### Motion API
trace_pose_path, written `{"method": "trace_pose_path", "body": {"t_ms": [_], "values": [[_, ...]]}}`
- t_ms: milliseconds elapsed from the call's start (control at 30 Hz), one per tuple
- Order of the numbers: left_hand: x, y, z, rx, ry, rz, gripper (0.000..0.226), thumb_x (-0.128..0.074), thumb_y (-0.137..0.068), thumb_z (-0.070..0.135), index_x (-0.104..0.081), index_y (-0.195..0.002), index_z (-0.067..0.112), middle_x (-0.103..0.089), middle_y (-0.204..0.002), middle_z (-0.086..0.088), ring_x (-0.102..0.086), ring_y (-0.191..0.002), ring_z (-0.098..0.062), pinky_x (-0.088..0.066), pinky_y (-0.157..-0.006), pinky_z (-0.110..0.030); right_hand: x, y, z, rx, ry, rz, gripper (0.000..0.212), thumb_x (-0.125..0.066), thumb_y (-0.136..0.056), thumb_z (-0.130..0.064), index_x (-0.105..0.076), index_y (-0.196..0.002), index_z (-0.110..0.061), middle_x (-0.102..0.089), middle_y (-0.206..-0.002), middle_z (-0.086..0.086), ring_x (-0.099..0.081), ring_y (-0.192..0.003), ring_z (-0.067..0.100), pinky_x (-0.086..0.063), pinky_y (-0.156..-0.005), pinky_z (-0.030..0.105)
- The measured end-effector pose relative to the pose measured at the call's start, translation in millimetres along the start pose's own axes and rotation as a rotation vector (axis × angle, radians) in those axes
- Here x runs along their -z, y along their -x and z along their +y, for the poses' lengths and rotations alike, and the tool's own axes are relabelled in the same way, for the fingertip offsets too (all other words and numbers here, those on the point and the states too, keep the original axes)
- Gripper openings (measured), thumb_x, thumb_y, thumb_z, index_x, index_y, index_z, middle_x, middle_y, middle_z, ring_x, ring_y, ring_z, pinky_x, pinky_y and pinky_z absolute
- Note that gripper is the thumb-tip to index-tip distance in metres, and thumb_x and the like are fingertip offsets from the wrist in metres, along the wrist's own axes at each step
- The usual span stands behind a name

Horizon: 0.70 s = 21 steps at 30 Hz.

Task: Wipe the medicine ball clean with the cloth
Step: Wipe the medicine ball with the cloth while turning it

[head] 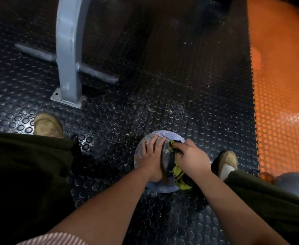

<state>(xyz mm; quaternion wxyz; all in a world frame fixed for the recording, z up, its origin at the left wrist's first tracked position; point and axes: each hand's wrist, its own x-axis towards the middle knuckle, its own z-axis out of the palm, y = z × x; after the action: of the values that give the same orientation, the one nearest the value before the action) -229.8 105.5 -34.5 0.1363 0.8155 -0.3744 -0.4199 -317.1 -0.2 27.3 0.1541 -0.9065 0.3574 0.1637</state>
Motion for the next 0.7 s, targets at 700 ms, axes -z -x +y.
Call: {"method": "trace_pose_path", "body": {"t_ms": [700], "values": [[5.0, 5.0, -7.4, -0.013, 0.036, -0.065, 0.127, -0.080, -0.073, 0.042, 0.023, -0.146, 0.042, 0.030, -0.154, 0.010, 0.024, -0.144, -0.032, -0.004, -0.114, -0.065, -0.2, -12.8, -25.6, -0.062, 0.074, 0.019, 0.034, -0.044, -0.095, -0.029, -0.056, -0.127, -0.025, -0.050, -0.118, 0.007, -0.060, -0.094, 0.029, -0.042, -0.064, 0.030]]}}
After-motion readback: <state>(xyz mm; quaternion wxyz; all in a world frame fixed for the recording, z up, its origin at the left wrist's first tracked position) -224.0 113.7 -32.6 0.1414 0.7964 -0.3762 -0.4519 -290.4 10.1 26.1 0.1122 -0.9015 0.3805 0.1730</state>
